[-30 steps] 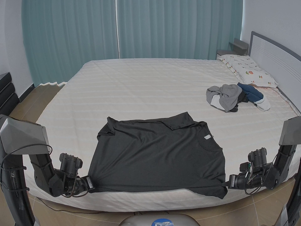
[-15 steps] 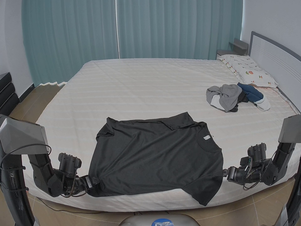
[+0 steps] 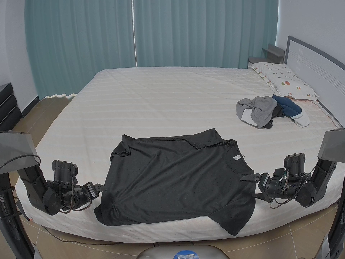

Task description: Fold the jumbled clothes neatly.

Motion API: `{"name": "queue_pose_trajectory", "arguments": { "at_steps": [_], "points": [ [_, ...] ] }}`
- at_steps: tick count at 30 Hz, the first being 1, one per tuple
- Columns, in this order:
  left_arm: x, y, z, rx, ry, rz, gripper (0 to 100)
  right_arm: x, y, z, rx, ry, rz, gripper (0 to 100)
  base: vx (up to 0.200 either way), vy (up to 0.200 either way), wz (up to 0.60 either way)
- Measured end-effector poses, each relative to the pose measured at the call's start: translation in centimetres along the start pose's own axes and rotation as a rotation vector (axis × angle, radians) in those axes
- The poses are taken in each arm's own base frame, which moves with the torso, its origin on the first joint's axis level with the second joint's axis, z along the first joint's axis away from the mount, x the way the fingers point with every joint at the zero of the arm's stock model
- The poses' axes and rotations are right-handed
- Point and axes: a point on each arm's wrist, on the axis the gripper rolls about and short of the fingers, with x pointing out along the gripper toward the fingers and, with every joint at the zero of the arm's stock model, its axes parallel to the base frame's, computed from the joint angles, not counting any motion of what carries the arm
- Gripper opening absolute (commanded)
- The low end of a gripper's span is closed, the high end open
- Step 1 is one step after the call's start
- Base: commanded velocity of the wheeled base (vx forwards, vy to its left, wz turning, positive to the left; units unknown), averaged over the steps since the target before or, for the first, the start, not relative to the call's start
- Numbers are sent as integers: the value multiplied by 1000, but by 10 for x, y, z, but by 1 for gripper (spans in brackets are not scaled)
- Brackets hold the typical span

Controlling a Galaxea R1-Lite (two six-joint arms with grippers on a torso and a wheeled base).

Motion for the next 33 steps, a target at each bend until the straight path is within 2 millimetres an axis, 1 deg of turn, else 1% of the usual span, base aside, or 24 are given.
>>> {"name": "queue_pose_trajectory", "arguments": {
  "at_steps": [3, 11, 19, 27, 33],
  "points": [
    [1, -2, 5, -25, -17, -11, 100, 1, 0, 1, 24, 4, 17, 100, 0, 200, 0],
    [8, -3, 11, -51, -30, -17, 100, 2, -1, 0, 35, 12, 21, 100, 0, 0, 0],
    [12, -5, 13, -89, -36, -24, 100, 1, 1, 2, 84, 6, 29, 100, 0, 0, 0],
    [14, -14, 15, -132, -46, -49, 100, 0, 4, 3, 80, -2, 40, 100, 0, 0, 0],
    [15, -27, 19, -119, -62, -89, 100, -2, 6, 4, 64, -23, 65, 100, 200, 0, 0]
  ]
}}
